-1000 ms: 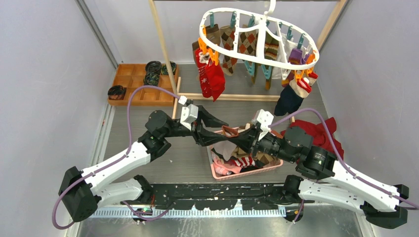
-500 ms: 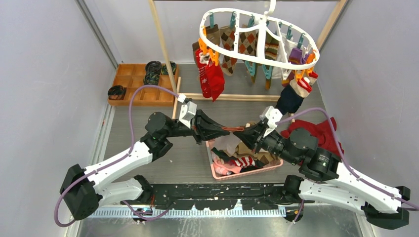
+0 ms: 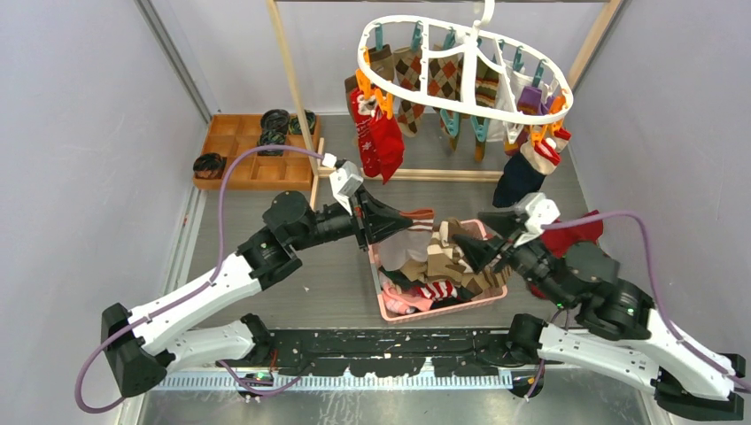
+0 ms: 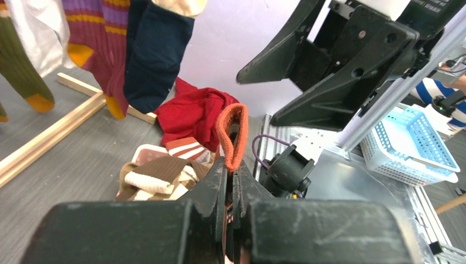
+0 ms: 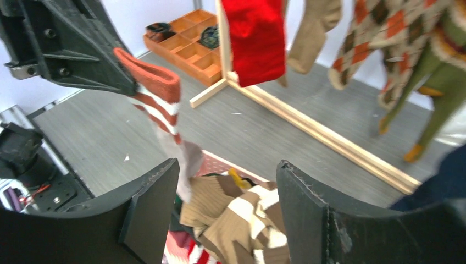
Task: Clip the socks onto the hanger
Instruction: Pick up the sock from the bin.
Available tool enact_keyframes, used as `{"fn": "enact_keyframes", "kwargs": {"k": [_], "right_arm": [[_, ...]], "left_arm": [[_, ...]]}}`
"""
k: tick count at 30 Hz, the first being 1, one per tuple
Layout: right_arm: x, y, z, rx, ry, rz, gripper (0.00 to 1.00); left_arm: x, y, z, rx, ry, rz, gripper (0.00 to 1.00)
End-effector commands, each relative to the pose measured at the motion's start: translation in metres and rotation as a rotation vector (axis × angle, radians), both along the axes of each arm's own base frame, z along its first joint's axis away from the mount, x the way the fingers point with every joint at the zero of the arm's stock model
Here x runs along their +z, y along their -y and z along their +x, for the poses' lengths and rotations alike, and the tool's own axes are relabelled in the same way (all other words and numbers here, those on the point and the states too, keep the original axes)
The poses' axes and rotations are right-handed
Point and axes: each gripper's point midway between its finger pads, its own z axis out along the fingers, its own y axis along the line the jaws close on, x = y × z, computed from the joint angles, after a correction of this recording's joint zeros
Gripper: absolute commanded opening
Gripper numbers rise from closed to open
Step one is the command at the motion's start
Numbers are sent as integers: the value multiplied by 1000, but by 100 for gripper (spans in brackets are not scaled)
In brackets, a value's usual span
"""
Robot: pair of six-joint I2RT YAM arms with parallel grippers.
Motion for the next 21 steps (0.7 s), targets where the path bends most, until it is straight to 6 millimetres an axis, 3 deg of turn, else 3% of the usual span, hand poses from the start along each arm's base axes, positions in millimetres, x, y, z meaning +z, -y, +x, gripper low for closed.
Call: {"fn": "enact_keyframes", "kwargs": {"k": [1, 7, 14, 17, 21], "right_arm": [[27, 53, 3, -157, 43, -33, 71], [52, 94, 9, -313, 65, -43, 70], [84, 124, 26, -523, 109, -52, 71], [95, 125, 33, -586, 109, -21, 71], [102, 111, 43, -623, 97, -17, 72]], "left_arm": [[16, -2, 8, 90, 42, 29, 0], [30, 12, 16, 101, 82, 3, 0], [45, 30, 34, 135, 64, -31, 0], [49, 35, 42, 158, 38, -37, 0], [53, 39, 51, 193, -8, -52, 0]]}}
